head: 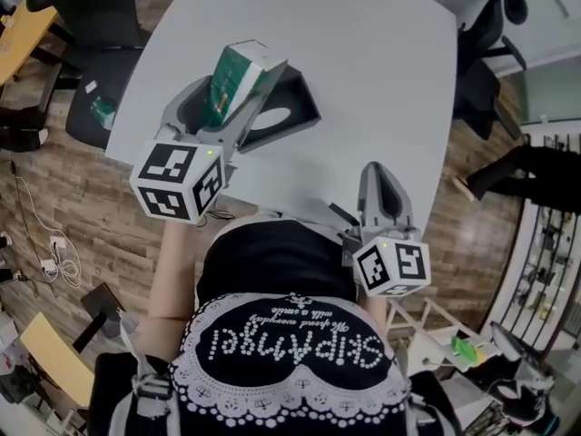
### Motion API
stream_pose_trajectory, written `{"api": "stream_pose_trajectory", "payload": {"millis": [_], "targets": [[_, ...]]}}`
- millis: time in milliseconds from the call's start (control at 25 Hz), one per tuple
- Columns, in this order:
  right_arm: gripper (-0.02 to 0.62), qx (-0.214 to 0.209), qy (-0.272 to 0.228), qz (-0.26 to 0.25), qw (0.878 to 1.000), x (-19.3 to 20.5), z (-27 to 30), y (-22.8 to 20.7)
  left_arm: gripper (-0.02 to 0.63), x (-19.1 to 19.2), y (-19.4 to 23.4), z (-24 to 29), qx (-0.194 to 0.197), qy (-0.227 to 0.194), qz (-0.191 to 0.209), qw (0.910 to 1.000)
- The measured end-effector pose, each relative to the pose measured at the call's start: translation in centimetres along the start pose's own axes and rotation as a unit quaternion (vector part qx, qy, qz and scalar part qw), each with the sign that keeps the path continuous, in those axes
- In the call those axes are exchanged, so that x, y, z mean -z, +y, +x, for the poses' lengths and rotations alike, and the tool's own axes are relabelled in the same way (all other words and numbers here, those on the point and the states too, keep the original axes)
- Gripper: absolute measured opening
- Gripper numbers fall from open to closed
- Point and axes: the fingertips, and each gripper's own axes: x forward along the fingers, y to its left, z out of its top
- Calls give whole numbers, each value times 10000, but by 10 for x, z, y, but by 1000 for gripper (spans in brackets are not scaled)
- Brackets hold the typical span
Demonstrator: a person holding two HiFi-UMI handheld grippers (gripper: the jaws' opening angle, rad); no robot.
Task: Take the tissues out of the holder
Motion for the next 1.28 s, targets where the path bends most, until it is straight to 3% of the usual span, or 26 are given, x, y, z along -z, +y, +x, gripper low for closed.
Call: {"api": "stream_pose_trajectory", "payload": {"millis": [360,840,1280], "targets": [[35,-214,-6,-86,9997,-5,11,9,337,-2,18,-55,-479,-417,-258,9976],[35,-596,66,-262,9979,-6,26,31,337,40,42,-123,-1188,-333,-608,9905],[37,-713,159,-338,9968,0,29,38,337,62,37,-146,-1333,-251,-835,9872]]}}
